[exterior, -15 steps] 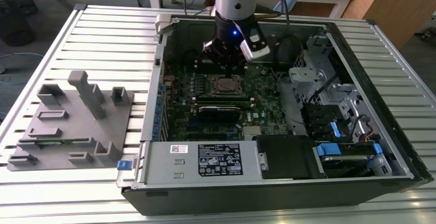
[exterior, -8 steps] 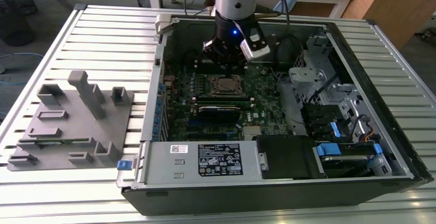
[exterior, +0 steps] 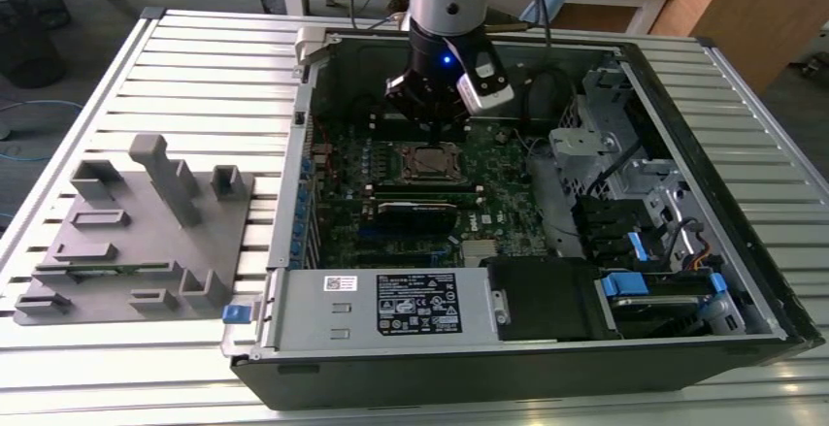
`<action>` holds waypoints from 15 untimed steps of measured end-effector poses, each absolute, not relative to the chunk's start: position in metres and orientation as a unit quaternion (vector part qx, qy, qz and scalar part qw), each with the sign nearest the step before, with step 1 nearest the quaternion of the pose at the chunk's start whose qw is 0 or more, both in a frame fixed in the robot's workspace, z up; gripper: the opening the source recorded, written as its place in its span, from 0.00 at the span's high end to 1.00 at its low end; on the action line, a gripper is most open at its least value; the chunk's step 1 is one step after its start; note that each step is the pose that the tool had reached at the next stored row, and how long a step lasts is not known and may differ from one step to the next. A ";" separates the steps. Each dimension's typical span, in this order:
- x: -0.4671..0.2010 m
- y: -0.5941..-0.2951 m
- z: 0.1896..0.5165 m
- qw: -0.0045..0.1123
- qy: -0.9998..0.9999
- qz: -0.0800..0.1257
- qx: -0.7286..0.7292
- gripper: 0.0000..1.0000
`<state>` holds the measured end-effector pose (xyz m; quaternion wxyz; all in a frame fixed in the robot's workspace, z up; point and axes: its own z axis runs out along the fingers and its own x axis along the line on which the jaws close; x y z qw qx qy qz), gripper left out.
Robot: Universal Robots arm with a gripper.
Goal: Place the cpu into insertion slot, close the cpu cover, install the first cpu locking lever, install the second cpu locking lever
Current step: 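Install the second cpu locking lever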
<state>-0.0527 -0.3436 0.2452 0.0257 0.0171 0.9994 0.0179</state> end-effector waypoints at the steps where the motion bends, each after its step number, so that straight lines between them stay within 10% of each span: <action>1: -0.053 -0.344 0.245 0.026 0.999 0.018 0.017 0.89; 15: -0.053 -0.349 0.245 0.026 0.999 0.018 0.017 0.89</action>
